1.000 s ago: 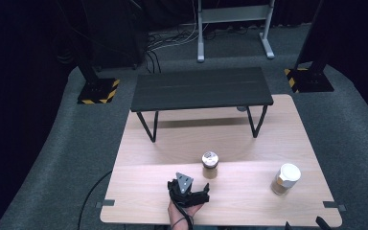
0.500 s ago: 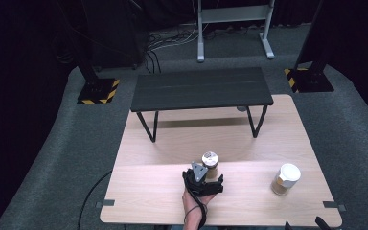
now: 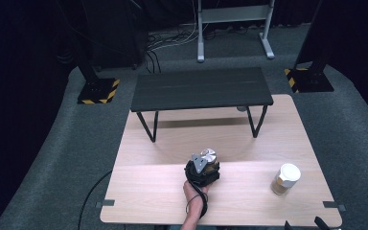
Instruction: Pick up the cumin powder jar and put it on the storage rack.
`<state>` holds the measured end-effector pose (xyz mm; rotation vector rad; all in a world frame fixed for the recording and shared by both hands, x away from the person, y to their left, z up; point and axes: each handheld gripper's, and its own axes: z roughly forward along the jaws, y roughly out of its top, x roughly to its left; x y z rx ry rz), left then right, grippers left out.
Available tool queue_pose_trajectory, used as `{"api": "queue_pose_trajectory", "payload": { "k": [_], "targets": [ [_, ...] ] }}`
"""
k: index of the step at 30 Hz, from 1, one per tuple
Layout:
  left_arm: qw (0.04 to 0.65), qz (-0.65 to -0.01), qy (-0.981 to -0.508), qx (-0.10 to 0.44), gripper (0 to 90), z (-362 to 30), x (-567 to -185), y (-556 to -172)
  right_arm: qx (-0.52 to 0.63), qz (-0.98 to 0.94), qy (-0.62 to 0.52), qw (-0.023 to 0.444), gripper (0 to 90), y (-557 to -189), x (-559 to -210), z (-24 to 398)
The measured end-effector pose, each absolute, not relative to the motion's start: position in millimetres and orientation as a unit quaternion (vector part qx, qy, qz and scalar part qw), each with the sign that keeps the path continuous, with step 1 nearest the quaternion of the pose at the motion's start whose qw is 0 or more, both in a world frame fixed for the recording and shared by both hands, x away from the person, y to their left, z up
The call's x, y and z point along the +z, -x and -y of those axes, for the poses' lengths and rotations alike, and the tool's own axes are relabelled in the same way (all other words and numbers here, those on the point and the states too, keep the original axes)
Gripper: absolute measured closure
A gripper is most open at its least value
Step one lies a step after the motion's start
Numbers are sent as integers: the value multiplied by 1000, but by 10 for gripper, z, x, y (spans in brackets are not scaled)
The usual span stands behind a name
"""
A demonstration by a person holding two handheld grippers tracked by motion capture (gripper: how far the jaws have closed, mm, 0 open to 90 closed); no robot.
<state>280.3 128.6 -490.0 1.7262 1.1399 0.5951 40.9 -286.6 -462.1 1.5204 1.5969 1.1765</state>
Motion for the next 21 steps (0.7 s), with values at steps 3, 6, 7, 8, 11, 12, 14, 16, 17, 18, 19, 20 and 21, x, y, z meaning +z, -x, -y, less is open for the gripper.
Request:
{"api": "queue_pose_trajectory", "payload": {
  "k": [3,6,7,8,11,12,14,16,17,18,19,20,21],
  "targets": [
    [479,-463,-706,240,298,-1325,-4913,-2800,447,-606,-578,316,0,-410,-4625,2865],
    [477,-459,-710,240,299,-1348,-4902,-2805,445,-607,-578,316,0,-413,-4624,2863],
    [477,-458,-710,241,298,-1354,-4900,-2804,444,-607,-578,316,0,-411,-4623,2863],
    [476,-457,-712,241,299,-1369,-4894,-2803,444,-606,-579,316,0,-410,-4620,2865],
    [475,-455,-713,243,299,-1415,-4872,-2793,448,-605,-578,317,0,-400,-4626,2879],
    [476,-455,-713,243,299,-1437,-4861,-2790,452,-604,-575,316,0,-394,-4632,2895],
    [474,-454,-713,246,300,-1486,-4828,-2790,453,-602,-574,319,0,-382,-4627,2892],
    [473,-454,-713,248,299,-1521,-4797,-2789,454,-604,-573,316,0,-388,-4625,2907],
    [471,-453,-714,251,300,-1539,-4776,-2787,453,-605,-573,316,0,-391,-4624,2906],
    [471,-452,-714,255,299,-1556,-4758,-2783,454,-605,-573,315,0,-393,-4627,2908],
    [471,-452,-713,257,299,-1576,-4739,-2780,455,-605,-573,313,0,-396,-4628,2911],
    [470,-453,-712,258,299,-1597,-4718,-2779,456,-606,-573,312,0,-400,-4628,2910],
    [472,-453,-711,259,299,-1619,-4699,-2778,457,-607,-571,311,0,-404,-4630,2911]
  ]
}}
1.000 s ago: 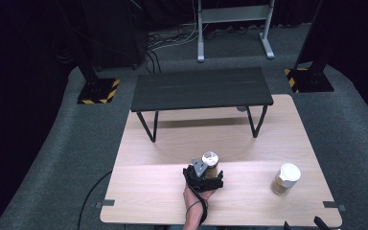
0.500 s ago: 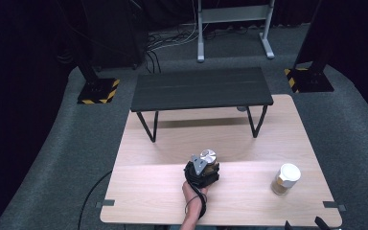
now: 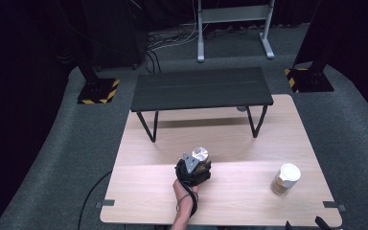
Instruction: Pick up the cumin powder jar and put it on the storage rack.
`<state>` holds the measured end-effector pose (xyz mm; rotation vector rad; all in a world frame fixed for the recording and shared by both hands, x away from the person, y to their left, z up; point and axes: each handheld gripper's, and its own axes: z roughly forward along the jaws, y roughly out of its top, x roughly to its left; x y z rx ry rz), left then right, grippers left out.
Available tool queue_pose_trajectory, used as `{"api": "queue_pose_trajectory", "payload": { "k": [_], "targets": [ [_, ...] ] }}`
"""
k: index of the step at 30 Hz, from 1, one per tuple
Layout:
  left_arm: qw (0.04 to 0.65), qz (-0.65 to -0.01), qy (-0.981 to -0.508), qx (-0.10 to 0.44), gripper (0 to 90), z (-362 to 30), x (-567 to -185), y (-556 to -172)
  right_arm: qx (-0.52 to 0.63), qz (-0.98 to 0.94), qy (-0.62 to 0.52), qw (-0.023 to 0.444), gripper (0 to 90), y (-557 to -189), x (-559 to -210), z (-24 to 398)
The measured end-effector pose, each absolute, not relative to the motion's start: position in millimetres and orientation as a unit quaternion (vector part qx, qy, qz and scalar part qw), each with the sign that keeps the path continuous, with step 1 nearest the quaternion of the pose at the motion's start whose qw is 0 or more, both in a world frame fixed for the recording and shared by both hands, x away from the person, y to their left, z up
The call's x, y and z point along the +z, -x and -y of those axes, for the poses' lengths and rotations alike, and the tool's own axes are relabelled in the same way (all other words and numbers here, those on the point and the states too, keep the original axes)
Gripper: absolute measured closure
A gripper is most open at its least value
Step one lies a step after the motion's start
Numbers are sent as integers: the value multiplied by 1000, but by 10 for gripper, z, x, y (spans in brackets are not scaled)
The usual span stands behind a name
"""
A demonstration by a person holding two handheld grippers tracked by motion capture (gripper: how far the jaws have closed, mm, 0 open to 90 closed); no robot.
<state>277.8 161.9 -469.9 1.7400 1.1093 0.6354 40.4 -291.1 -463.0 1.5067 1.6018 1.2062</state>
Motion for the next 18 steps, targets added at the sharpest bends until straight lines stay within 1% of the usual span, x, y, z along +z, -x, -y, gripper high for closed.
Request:
{"api": "queue_pose_trajectory", "payload": {
  "k": [7,18],
  "targets": [
    [473,-448,-706,278,300,-1725,-4554,-2781,456,-616,-565,305,0,-430,-4618,2908],
    [468,-445,-706,292,300,-1829,-4379,-2833,453,-619,-562,311,0,-416,-4598,2917]
  ]
}}
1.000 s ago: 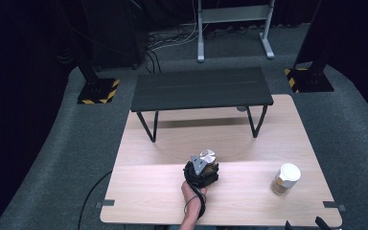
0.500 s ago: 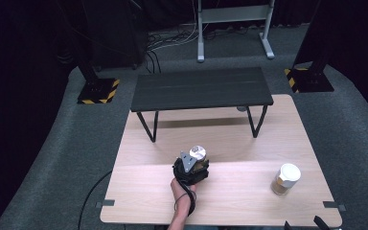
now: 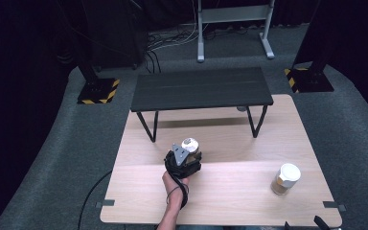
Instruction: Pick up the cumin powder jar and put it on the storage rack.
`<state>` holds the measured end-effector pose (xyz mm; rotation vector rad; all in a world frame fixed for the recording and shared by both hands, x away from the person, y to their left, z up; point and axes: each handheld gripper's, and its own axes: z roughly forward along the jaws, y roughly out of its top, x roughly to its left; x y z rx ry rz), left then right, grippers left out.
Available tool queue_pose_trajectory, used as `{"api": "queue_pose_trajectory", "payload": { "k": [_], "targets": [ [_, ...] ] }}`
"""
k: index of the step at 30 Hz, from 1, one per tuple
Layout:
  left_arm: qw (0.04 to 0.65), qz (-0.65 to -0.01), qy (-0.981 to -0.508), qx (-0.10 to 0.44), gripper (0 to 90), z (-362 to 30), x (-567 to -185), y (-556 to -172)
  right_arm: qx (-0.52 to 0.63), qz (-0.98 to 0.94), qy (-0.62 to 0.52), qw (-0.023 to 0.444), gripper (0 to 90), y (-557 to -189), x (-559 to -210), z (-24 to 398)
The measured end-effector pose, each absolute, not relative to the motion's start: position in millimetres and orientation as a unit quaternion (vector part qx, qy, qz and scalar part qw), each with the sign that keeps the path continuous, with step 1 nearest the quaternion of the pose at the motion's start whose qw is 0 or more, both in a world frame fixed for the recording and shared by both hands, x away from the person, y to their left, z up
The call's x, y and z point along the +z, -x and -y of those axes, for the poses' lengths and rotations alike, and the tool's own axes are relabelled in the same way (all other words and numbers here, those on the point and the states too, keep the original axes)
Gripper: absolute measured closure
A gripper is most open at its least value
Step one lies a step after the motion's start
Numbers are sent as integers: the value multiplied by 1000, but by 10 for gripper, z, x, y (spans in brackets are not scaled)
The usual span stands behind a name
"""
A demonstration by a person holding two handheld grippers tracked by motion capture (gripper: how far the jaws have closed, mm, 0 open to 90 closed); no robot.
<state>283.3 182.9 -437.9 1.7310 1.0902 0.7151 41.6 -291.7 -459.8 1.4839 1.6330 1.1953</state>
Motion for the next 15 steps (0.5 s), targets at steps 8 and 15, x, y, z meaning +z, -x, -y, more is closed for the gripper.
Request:
{"api": "queue_pose_trajectory", "payload": {
  "k": [8,15],
  "targets": [
    [462,-442,-709,297,300,-1875,-4309,-2850,455,-620,-559,310,0,-416,-4597,2906],
    [460,-443,-708,301,301,-1930,-4258,-2877,453,-619,-562,309,0,-419,-4596,2920]
  ]
}}
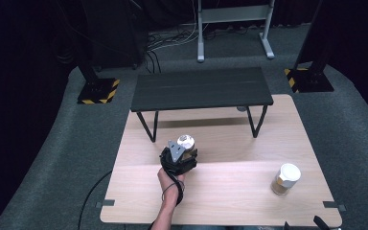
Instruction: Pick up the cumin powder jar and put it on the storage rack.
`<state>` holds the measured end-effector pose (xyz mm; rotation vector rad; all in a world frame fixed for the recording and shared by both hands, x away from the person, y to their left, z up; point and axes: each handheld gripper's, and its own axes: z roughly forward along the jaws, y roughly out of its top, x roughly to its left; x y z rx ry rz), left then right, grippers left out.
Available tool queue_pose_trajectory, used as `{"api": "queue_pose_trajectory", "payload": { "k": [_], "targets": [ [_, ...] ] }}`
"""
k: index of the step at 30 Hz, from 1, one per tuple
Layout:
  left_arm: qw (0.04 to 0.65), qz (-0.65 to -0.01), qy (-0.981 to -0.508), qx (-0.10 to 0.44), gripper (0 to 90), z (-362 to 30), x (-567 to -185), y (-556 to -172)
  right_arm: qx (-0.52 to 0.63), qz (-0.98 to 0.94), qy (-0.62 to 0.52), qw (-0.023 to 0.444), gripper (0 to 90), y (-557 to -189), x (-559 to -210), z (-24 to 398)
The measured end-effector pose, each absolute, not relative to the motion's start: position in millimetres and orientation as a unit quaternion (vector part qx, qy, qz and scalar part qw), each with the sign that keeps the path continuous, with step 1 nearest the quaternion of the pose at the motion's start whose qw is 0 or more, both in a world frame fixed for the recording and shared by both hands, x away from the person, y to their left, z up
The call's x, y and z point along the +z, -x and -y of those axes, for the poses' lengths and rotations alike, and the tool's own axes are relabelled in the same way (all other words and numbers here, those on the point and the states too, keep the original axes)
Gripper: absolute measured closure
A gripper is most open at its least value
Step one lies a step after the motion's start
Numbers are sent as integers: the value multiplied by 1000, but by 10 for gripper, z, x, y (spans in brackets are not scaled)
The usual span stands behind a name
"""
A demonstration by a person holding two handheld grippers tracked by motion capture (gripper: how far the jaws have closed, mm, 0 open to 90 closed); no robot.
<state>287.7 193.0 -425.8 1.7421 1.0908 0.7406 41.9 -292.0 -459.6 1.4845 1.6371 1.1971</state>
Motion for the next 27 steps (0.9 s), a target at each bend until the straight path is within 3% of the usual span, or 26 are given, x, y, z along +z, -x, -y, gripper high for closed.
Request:
{"api": "queue_pose_trajectory", "payload": {
  "k": [27],
  "targets": [
    [458,-447,-698,320,302,-2172,-4023,-2953,454,-622,-561,305,0,-439,-4621,2912]
  ]
}}
